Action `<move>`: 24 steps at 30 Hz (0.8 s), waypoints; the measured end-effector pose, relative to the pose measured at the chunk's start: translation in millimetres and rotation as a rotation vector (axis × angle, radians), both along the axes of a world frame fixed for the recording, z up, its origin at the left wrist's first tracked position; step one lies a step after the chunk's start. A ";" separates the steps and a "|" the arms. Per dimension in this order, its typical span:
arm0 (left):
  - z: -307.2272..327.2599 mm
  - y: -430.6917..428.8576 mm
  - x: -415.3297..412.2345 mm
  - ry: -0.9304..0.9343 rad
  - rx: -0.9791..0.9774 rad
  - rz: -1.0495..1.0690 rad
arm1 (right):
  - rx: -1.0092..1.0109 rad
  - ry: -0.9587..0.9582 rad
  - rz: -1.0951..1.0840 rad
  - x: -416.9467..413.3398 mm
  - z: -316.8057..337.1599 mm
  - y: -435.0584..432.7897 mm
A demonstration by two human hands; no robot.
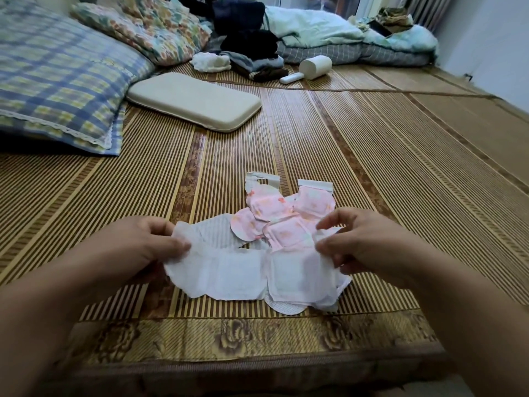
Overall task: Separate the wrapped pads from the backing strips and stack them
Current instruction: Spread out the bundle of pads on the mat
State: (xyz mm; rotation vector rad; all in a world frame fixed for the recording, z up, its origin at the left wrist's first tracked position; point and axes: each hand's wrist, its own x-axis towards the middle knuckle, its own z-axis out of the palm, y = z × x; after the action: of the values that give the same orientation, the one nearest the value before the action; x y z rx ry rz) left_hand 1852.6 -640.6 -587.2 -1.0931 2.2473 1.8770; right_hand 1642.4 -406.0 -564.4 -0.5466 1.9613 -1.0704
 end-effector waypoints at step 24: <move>-30.6 23.9 -27.0 -0.330 -0.896 -0.183 | 0.524 0.642 0.198 11.0 -19.9 -3.1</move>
State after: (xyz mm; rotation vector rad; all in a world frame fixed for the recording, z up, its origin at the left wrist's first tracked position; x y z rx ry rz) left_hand 1825.6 -616.7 -617.8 -1.0674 2.8593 0.5117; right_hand 1653.4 -409.0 -584.3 -0.8298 2.5456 -0.2268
